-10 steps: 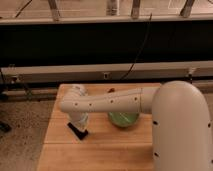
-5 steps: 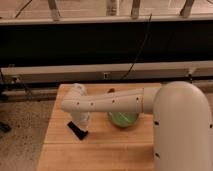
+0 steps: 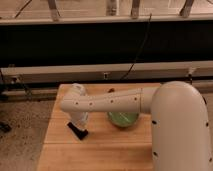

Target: Place the eraser on the white sponge

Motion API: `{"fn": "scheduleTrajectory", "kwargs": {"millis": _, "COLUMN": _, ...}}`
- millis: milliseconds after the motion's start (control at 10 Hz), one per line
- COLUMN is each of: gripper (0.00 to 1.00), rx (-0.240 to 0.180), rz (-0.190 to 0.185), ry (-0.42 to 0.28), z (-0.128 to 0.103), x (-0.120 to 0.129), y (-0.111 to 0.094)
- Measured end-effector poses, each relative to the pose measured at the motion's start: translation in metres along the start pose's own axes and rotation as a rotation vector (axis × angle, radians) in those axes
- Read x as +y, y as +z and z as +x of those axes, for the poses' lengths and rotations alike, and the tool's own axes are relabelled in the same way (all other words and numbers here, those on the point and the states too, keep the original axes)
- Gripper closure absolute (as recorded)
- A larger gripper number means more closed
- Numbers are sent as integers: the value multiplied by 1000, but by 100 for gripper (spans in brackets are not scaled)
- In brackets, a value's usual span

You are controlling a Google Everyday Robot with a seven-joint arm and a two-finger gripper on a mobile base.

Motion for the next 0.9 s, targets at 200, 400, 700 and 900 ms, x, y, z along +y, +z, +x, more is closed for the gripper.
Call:
{"fn": "scheduleTrajectory", "kwargs": {"millis": 200, "gripper": 29, "rx": 1, "rz": 11, "ry": -81, "z": 2, "x": -14, "y": 3}}
{"fn": "scheduleTrajectory", "kwargs": {"millis": 400, "gripper": 20, "rx": 0, "rz": 14, "ry": -143, "z": 5, "x": -22, "y": 6}}
{"fn": "scheduleTrajectory", "kwargs": {"millis": 700, "gripper": 20, "rx": 5, "rz": 15, "ry": -206, "z": 8, "x": -26, "y": 9}}
{"fn": "scheduleTrajectory", "kwargs": {"millis": 900, "gripper": 20, "rx": 3, "rz": 4, "ry": -228, "z": 10, "x": -28, "y": 18}}
